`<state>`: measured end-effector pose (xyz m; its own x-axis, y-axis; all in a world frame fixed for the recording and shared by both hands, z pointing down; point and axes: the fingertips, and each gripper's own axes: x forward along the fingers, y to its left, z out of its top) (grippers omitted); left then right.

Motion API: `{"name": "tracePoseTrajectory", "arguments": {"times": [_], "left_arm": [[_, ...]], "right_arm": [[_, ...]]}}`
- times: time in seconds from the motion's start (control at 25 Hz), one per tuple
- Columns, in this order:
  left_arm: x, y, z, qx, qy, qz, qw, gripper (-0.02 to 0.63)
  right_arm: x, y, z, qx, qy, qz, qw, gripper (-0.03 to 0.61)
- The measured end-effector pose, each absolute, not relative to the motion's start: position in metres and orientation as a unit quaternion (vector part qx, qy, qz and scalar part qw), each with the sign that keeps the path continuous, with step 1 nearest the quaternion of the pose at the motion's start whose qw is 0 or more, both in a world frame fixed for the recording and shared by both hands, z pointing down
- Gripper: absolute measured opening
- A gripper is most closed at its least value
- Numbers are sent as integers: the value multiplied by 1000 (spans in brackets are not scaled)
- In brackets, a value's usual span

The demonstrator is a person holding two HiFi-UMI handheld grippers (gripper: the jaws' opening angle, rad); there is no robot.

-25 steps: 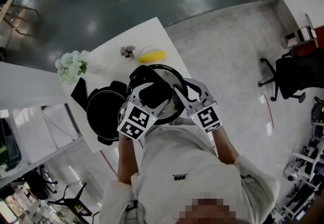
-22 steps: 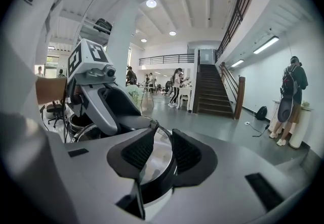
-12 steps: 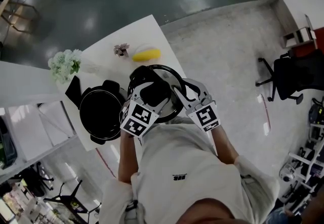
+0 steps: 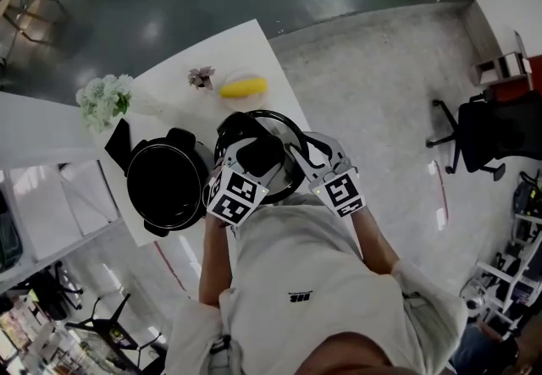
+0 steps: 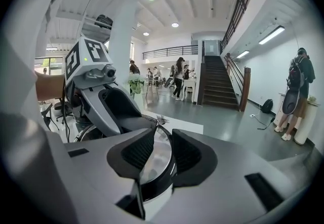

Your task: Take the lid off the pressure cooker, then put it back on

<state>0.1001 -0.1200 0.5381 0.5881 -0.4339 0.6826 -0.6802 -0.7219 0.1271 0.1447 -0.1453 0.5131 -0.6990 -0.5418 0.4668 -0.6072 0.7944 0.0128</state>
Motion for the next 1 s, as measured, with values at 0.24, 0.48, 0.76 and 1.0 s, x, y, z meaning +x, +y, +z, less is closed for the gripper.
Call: {"name": "tracePoseTrajectory", "arguments": {"times": [0.24, 0.48, 0.76, 1.0], "left_arm": [[103, -118, 556, 865, -328, 322, 203, 290], [107, -118, 572, 861, -333, 324, 207, 290], [109, -119, 589, 859, -338, 323, 208, 290], [112, -119, 608, 862, -335, 322, 200, 290]], "right_arm": [[147, -143, 530, 301, -920, 75, 238, 114], [151, -142, 549, 290, -920, 80, 250, 114], [153, -142, 568, 281, -919, 85, 262, 112], [152, -140, 590, 272, -918, 93, 272, 110]]}}
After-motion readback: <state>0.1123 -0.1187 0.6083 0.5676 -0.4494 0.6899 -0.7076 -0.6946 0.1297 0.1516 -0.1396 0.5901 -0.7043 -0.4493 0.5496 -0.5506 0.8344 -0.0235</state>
